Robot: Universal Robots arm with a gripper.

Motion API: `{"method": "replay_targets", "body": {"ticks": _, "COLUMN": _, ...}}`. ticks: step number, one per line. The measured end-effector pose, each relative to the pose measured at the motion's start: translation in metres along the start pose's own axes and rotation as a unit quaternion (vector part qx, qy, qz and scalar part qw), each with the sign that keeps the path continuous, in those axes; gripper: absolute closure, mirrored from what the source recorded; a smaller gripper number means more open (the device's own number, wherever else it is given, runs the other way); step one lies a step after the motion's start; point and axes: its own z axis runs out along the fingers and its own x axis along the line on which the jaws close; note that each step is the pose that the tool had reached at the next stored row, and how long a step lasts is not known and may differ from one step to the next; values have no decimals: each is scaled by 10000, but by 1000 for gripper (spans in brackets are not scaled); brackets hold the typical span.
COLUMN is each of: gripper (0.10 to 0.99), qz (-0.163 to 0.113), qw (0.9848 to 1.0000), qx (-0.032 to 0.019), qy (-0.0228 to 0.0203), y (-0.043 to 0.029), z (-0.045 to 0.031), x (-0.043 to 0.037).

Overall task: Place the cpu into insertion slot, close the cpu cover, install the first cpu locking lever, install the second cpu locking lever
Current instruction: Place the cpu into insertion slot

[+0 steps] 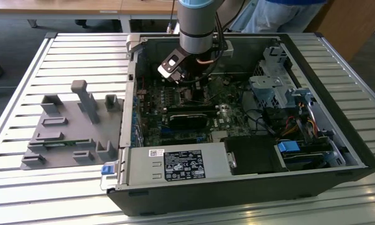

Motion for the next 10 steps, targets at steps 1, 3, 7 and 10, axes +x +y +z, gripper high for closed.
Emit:
{"method": "replay_targets", "body": {"ticks": 1, "gripper": 545, "qz": 1, "qw": 10000, "qx": 0, "qy": 0, "y": 0, "z": 3, "x": 0}}
{"method": "replay_targets", "body": {"ticks": 3, "gripper": 545, "qz": 0, "qw": 10000, "qx": 0, "qy": -1, "y": 0, "z": 3, "x": 0}}
{"method": "replay_targets", "body": {"ticks": 7, "gripper": 545, "qz": 1, "qw": 10000, "qx": 0, "qy": 0, "y": 0, "z": 4, "x": 0}}
{"method": "replay_targets", "body": {"ticks": 10, "gripper": 545, "qz": 1, "qw": 10000, "qx": 0, "qy": 0, "y": 0, "z": 4, "x": 0}}
